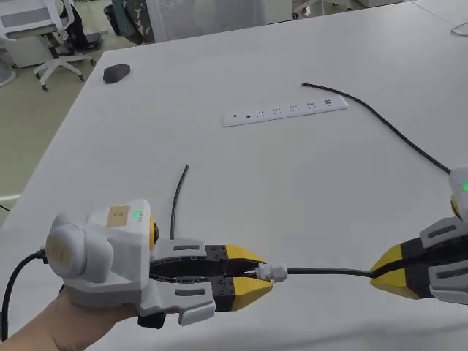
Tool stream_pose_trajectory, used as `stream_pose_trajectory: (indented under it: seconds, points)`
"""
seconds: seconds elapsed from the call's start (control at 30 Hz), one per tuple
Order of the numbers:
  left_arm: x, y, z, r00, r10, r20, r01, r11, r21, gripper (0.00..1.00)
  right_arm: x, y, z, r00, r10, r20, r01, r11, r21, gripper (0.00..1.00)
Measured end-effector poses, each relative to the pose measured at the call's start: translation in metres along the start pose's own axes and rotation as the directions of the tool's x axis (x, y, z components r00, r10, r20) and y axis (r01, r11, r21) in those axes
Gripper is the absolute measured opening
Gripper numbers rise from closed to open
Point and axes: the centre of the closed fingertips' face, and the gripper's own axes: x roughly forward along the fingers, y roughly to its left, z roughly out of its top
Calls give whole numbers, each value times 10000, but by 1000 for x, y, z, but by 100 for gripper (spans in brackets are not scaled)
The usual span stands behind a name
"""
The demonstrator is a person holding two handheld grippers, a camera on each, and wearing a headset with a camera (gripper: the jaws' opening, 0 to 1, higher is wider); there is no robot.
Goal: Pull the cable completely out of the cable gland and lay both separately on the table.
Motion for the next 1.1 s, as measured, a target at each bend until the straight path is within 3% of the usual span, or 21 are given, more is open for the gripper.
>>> stream_pose_trajectory:
  seconds: [0.27,0.5,0.57,0.67,0.7,0.73,0.8,0.83,0.97,1.1]
  points:
    - [0,-1,0,10000,-16,-23,16,10000,36,15,-7,-11,-29,9961,-523,-705,534,9985,135,0]
    - [-3,0,-1,10000,55,-50,-55,10000,15,15,-11,-26,-60,9806,-1023,-1673,1077,9939,236,0]
    - [-3,1,-1,9999,93,-58,-93,10000,32,15,-12,-25,-64,9753,-1072,-1933,1098,9940,26,0]
    - [-4,1,-1,9999,128,-83,-127,9999,48,15,-13,-27,-59,9730,-1271,-1926,1277,9918,-97,0]
    - [-4,2,-1,9998,168,-56,-168,9999,32,15,-14,-29,-54,9727,-1430,-1830,1409,9897,-242,3]
    - [-5,3,-1,9998,198,-59,-198,9998,31,15,-14,-30,-43,9798,-1444,-1381,1441,9895,-119,12]
    - [-5,2,-1,9998,186,-77,-185,9998,85,15,-13,-21,-23,9936,-922,-657,956,9941,506,23]
    - [-5,2,-1,9998,186,-89,-185,9998,95,15,-14,-18,-6,9964,-839,-107,843,9952,506,23]
    - [-3,1,-3,9997,195,-176,-191,9996,208,15,-12,0,49,9892,-284,1437,278,9996,57,18]
    - [-2,0,1,9999,130,18,-130,9998,116,15,4,21,79,9829,352,1808,-197,9960,-869,14]
